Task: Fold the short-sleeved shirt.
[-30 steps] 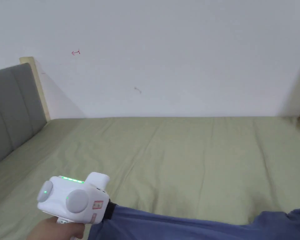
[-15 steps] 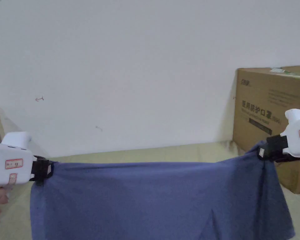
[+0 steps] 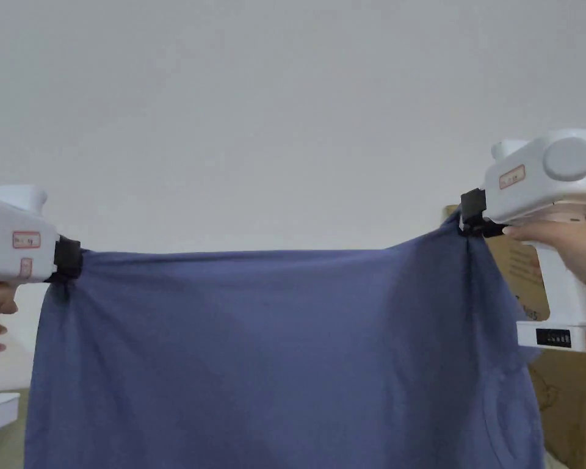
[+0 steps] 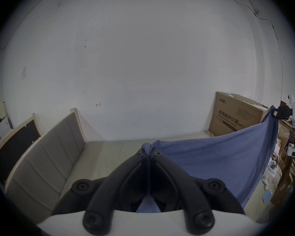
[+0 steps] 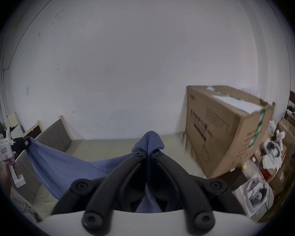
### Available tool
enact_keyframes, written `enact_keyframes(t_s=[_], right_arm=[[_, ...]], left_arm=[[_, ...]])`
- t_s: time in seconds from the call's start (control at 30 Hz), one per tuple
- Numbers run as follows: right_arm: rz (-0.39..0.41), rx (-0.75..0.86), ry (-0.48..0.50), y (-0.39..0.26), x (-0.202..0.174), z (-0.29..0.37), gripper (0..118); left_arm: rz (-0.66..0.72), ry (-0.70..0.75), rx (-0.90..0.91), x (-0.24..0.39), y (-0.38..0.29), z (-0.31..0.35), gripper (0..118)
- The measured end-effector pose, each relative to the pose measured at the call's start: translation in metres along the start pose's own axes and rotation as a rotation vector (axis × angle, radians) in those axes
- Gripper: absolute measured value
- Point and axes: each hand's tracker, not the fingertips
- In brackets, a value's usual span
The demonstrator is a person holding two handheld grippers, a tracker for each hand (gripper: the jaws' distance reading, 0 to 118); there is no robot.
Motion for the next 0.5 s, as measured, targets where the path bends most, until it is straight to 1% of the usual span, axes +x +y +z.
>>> enact_keyframes(t_s=[0.07,0.1,0.2,0.3,0.4,0.5], right_arm=[[0.025,0.028,-0.029,0.017,-0.006,-0.019,5],[0.047,0.054,-0.050,0.025,-0.009,-0.028,5],[0.088,0.134,-0.085,0.046,-0.017,-0.047,5],[0.126,0.176,-0.110,0.058,-0.025,-0.056,5],[0.146,0.186,-0.127,0.057,-0.028,-0.067,5],[0.166,0.166,-0.122,0.032,-0.024,-0.084,5]], left_arm=[[0.002,0.012,0.025,0.001,0.014,-0.016,2],[0.008,0.022,0.040,-0.009,0.024,-0.038,2],[0.053,0.021,0.064,-0.012,0.039,-0.059,2],[0.053,0.040,0.079,-0.005,0.046,-0.076,2],[0.040,0.046,0.092,0.006,0.038,-0.088,2],[0.040,0.043,0.051,0.016,0.015,-0.102,2]])
